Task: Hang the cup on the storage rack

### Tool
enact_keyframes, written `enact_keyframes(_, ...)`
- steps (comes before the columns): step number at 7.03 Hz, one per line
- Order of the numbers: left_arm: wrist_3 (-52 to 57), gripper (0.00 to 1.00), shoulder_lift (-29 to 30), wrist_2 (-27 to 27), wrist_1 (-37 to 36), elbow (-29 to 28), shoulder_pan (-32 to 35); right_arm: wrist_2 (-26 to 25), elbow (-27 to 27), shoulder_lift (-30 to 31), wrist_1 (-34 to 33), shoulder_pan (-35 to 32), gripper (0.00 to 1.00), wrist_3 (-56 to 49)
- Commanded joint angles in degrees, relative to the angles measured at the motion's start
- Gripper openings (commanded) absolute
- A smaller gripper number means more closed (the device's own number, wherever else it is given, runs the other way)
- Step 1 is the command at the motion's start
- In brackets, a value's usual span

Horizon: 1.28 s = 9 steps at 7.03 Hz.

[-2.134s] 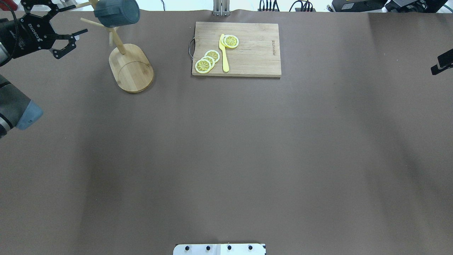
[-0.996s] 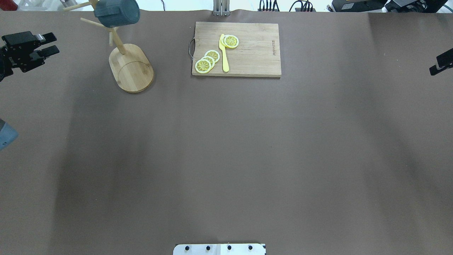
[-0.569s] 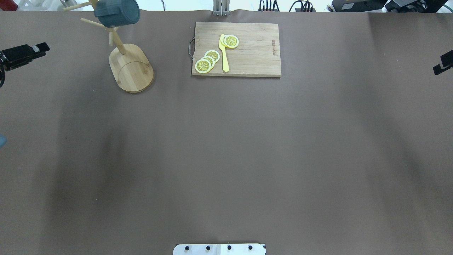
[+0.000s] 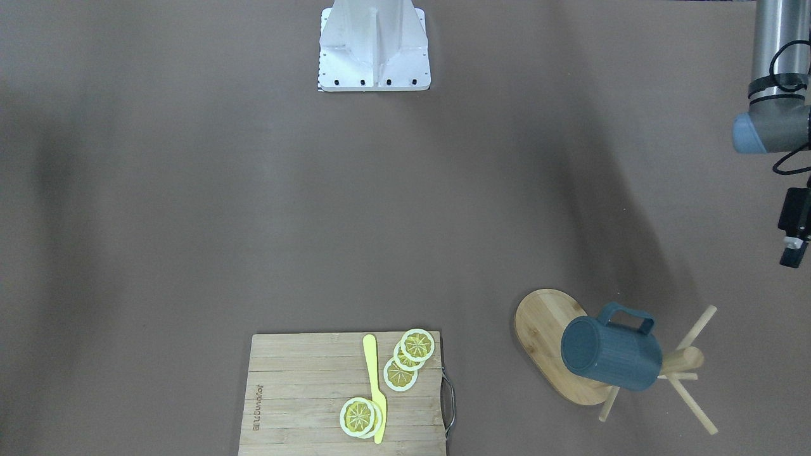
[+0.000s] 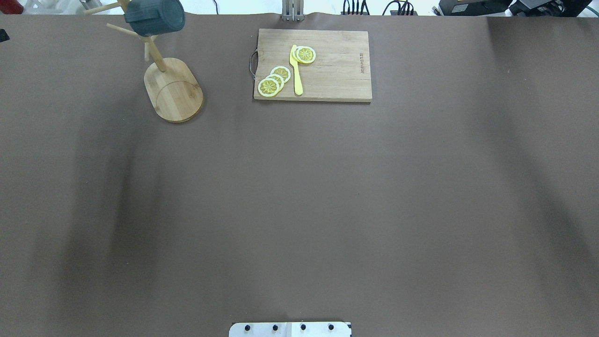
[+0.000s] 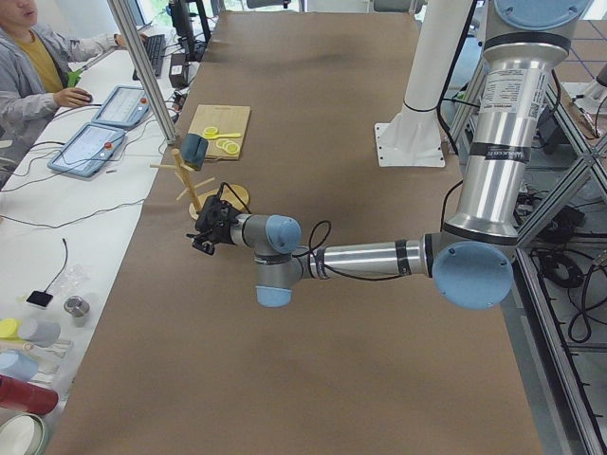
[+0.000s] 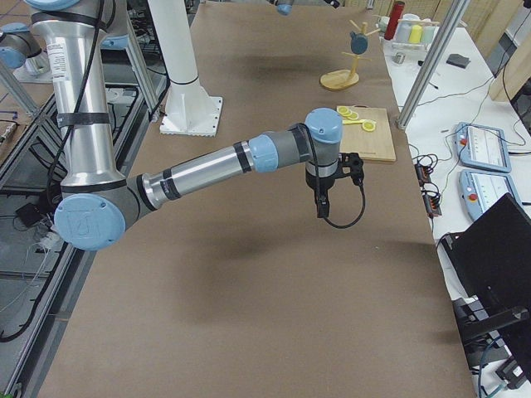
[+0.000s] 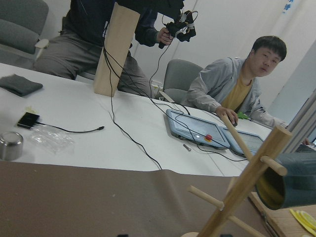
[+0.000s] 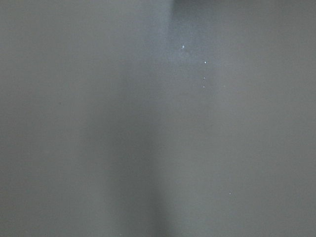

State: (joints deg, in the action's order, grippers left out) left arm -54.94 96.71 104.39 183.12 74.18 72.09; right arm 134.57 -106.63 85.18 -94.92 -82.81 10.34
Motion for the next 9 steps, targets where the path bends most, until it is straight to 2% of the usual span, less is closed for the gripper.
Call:
enact_keyframes(1, 10.6, 0.70, -5.0, 2.6, -22.3, 12.8, 3.4, 0.0, 0.5, 0.3, 0.0, -0.2, 1.00, -0.9)
enact_keyframes(2, 13.7, 0.72, -5.6, 7.4, -33.8, 18.6, 5.9, 0.1, 0.5, 0.5, 0.0, -0.3, 1.00, -0.9)
enact_keyframes(3, 14.2, 0.72, -5.4, 12.5, -39.4, 20.6, 8.0, 0.1, 0.5, 0.6, 0.0, -0.7, 1.00, -0.9)
enact_keyframes(6, 24.7, 0.72, -5.7, 26.4, -49.2, 20.5, 11.4, 0.1, 0.5, 1.4, 0.0, -1.3, 1.00, -1.2)
enact_keyframes(8, 34.9, 0.72, -7.4, 33.4, -57.9, 20.7, 13.1, 0.0, 1.3, 2.0, -1.2, -2.3, 1.00, -6.4)
enact_keyframes(9, 38.6, 0.72, -7.8, 35.0, -63.1, 20.9, 14.6, -0.2, 1.4, 2.0, -3.0, -3.2, 1.00, -8.9)
